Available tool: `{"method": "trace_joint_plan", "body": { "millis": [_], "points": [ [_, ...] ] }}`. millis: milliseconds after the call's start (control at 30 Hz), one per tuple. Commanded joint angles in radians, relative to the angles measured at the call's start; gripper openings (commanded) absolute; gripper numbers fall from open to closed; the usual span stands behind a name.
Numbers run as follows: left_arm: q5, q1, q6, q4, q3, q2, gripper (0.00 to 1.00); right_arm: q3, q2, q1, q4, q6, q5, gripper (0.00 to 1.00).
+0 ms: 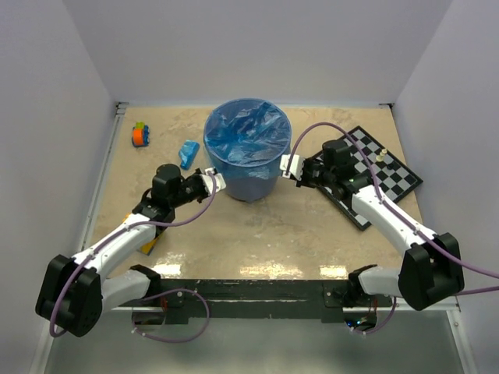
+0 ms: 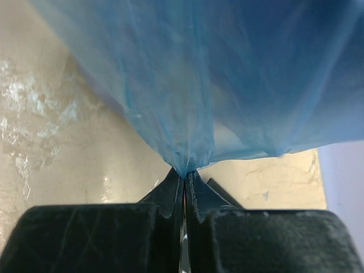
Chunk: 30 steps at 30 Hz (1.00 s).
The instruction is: Put the trash bags into the trash bin
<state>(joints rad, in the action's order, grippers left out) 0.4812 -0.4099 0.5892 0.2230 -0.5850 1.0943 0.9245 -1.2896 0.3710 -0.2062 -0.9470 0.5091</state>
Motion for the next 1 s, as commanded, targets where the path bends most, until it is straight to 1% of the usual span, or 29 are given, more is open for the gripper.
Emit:
{"method": "trace_joint_plan", "body": {
  "millis": [0,133,167,200,233,267,300,367,433,467,533,600,633,667,700,733,800,867,933,967],
  "points": [
    [-0.027,-0.007,0.109,-0.002,0.014,0.038,0.0,-0.05,0.026,0.003,0.067,-0.032,-0.073,0.0],
    [-0.062,-0.007,0.113,-0.022,0.017,0.052,0.0,-0.056,-0.004,0.003,0.08,-0.007,-0.13,0.0],
    [-0.062,-0.007,0.11,-0.025,0.019,0.044,0.0,-0.043,0.001,0.003,0.061,-0.009,-0.139,0.0],
    [-0.065,-0.007,0.107,-0.033,0.013,0.036,0.0,-0.024,0.01,0.002,0.042,-0.007,-0.149,0.02],
    [-0.075,-0.007,0.107,-0.048,0.007,0.029,0.02,-0.006,0.021,0.0,0.021,0.01,-0.159,0.08],
    [-0.087,-0.007,0.107,-0.068,-0.002,0.018,0.13,0.025,0.032,-0.001,-0.023,0.022,-0.162,0.22],
    [-0.095,-0.006,0.109,-0.098,-0.01,0.0,0.25,0.069,0.042,-0.003,-0.085,0.034,-0.15,0.33],
    [-0.098,-0.001,0.135,-0.172,-0.013,-0.057,0.37,0.185,0.058,-0.015,-0.256,0.033,-0.098,0.5],
    [-0.072,0.011,0.164,-0.259,0.004,-0.135,0.48,0.317,0.061,-0.03,-0.425,0.033,-0.035,0.6],
    [-0.055,0.016,0.175,-0.317,0.011,-0.177,0.55,0.386,0.058,-0.033,-0.479,0.027,-0.009,0.63],
    [-0.03,0.02,0.178,-0.402,0.019,-0.233,0.62,0.503,0.04,-0.034,-0.525,0.053,0.026,0.68],
    [-0.013,0.02,0.152,-0.474,0.016,-0.266,0.65,0.636,-0.028,-0.034,-0.521,0.108,0.055,0.68],
    [-0.012,0.02,0.13,-0.49,0.013,-0.275,0.66,0.701,-0.071,-0.03,-0.5,0.175,0.087,0.66],
    [-0.013,0.02,0.1,-0.497,0.01,-0.28,0.66,0.756,-0.127,-0.026,-0.461,0.244,0.115,0.61],
    [-0.015,0.02,0.075,-0.499,0.01,-0.28,0.66,0.824,-0.187,-0.017,-0.452,0.308,0.138,0.52],
    [-0.015,0.02,0.054,-0.496,0.007,-0.28,0.66,0.894,-0.265,0.002,-0.476,0.336,0.175,0.45],
    [-0.018,0.02,0.018,-0.484,0.004,-0.28,0.66,1.096,-0.428,0.057,-0.6,0.308,0.206,0.32],
    [-0.039,0.02,-0.006,-0.464,0.005,-0.29,0.66,1.296,-0.584,0.11,-0.773,0.216,0.223,0.26],
    [-0.067,0.022,-0.017,-0.447,0.013,-0.31,0.66,1.427,-0.699,0.147,-0.893,0.156,0.218,0.24],
    [-0.081,0.022,-0.017,-0.441,0.019,-0.324,0.66,1.456,-0.729,0.163,-0.919,0.139,0.209,0.24]
  ]
}}
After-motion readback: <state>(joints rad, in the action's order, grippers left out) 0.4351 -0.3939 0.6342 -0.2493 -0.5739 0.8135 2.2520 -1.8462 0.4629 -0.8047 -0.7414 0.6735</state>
